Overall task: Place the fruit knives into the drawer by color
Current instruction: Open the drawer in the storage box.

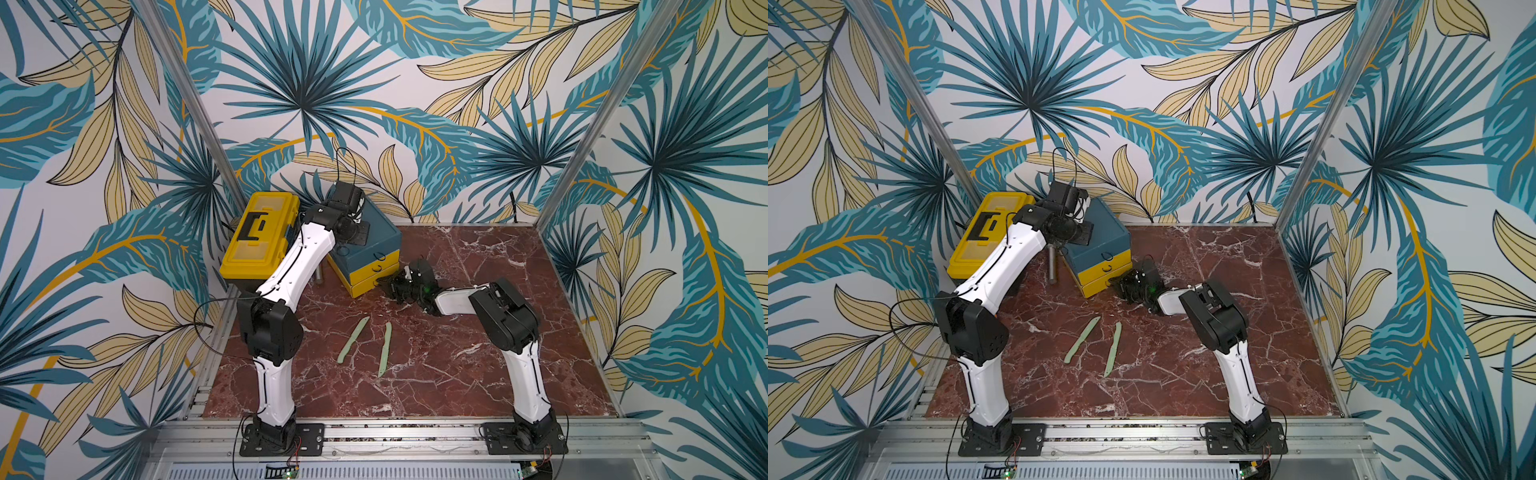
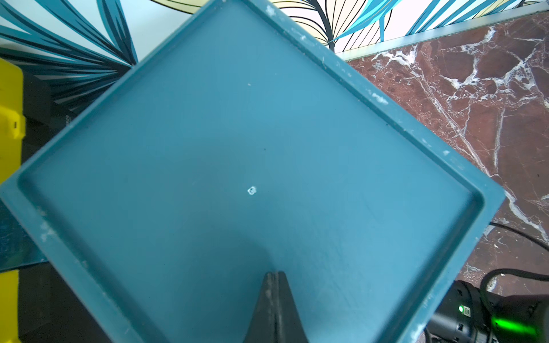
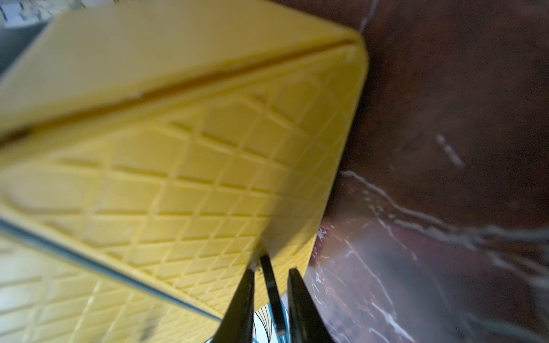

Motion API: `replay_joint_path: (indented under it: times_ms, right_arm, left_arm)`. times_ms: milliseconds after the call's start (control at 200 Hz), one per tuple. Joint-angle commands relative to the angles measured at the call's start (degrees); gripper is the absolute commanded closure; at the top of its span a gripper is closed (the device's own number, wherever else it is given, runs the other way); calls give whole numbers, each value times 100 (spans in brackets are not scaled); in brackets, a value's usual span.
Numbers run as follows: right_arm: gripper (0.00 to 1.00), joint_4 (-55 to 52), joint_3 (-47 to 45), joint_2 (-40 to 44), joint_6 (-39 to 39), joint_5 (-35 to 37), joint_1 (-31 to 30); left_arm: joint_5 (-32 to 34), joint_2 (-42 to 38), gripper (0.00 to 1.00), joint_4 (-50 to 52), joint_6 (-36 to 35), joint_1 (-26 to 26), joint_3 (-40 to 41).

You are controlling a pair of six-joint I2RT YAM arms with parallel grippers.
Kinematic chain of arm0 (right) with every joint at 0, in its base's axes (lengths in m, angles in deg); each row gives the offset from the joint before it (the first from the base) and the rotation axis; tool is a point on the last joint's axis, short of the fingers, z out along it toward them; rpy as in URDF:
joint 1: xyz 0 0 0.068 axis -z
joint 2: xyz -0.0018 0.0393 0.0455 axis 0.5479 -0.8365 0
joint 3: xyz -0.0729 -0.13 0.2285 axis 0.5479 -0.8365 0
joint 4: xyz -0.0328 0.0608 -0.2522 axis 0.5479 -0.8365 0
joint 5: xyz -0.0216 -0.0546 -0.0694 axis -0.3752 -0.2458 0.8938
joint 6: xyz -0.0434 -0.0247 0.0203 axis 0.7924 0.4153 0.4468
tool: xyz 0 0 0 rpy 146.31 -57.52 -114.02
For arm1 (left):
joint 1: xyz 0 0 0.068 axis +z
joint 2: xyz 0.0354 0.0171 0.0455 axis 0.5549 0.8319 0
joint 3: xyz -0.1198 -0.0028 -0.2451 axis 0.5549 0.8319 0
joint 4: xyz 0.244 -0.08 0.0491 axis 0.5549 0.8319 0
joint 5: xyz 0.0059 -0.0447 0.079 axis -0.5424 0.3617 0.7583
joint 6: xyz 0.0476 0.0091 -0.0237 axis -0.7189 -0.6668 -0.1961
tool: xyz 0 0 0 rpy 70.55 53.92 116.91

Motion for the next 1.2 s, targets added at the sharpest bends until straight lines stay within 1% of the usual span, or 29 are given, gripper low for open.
replay_joint_path:
  times_ms: [0,75,115,281,626,832,912,977,992,1012,1032,1047,1062,1092,1122,1137,1162,1182,1197]
  right_arm:
    - [90,40,11,-68,84,57,-45]
    - [97,50,-43,-44,113,27,-40]
    - [98,69,-133,0,112,49,-41]
    - [98,276,-683,274,112,10,-40]
    - [98,255,-2236,1449,414,-45,-28]
    - [99,105,-2540,1877,519,-19,-15]
    - [99,-264,-2536,2109,631,33,-3]
    - [96,-564,-2563,2367,727,114,8]
    - [95,-675,-2563,2427,760,140,19]
    - [90,-838,-2557,2529,808,179,17]
    - [79,-1000,-2549,2639,867,219,21]
    - [68,-1136,-2536,2721,930,237,22]
    - [60,-1288,-2516,2803,1008,256,17]
    - [51,-1627,-2446,2960,1146,282,17]
    - [39,-1994,-2384,3148,1309,328,14]
    - [34,-2152,-2355,3229,1378,366,21]
    - [29,-2413,-2324,3375,1499,392,20]
    - [28,-2567,-2304,3484,1578,410,19]
    - [28,-2682,-2290,3564,1636,415,22]
  left_arm:
    - [-188,423,100,1144,7,63,482]
    - [-200,415,100,1131,7,57,525]
    - [-202,414,100,1132,-9,64,551]
    - [-207,386,100,1110,-28,89,592]
    - [-228,237,100,1015,-28,137,825]
    - [-257,168,100,969,24,139,923]
    - [-263,143,100,996,32,141,913]
    - [-282,130,100,995,31,136,893]
    - [-287,122,100,1008,40,138,883]
    - [-292,115,100,1008,40,139,872]
    - [-287,109,100,1017,55,139,852]
    - [-293,93,100,1021,66,144,833]
    - [-296,90,100,1032,77,137,816]
    - [-300,68,100,1048,99,136,791]
    - [-311,48,100,1065,116,142,758]
    - [-300,32,98,1072,127,143,733]
    - [-299,15,94,1092,145,138,693]
    - [-294,-11,91,1118,160,136,659]
    - [-294,-27,86,1126,176,136,633]
